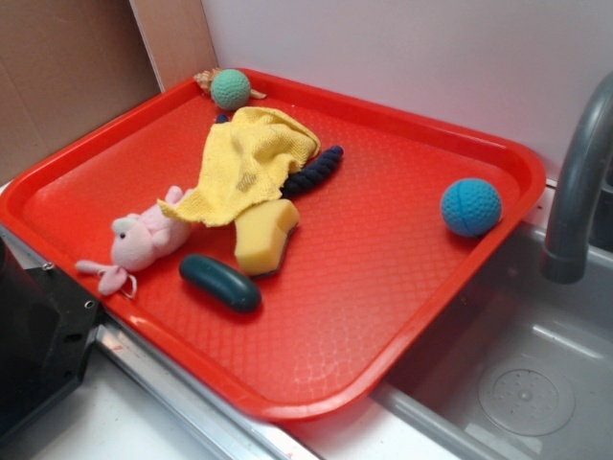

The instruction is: Grab the plastic pickle.

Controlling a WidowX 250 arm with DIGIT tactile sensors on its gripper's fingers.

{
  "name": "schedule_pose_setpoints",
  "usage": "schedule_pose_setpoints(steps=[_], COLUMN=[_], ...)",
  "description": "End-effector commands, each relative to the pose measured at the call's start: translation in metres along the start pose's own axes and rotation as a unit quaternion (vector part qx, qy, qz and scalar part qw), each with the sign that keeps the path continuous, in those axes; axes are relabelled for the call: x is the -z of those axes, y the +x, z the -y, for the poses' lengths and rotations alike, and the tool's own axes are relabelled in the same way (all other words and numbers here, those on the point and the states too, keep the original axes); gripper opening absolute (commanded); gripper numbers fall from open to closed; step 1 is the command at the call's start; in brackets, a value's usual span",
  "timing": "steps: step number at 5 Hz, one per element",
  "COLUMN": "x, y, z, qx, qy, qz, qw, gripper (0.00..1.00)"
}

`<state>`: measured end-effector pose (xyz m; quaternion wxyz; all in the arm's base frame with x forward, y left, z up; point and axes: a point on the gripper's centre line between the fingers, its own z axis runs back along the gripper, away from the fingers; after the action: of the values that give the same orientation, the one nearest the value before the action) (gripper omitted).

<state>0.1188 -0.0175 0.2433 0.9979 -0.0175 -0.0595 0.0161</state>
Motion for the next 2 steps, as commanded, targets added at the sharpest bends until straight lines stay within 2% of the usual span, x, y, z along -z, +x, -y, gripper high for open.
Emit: schedule_pose_setpoints(steps=[1,2], x=[0.000,0.051], y=[0.000,0.004], z=[0.000,-0.005], qx=[0.000,0.128], qy=[0.000,0.023], qz=[0.000,0.035], qw=[1.000,0.991], gripper=[1.00,1.00])
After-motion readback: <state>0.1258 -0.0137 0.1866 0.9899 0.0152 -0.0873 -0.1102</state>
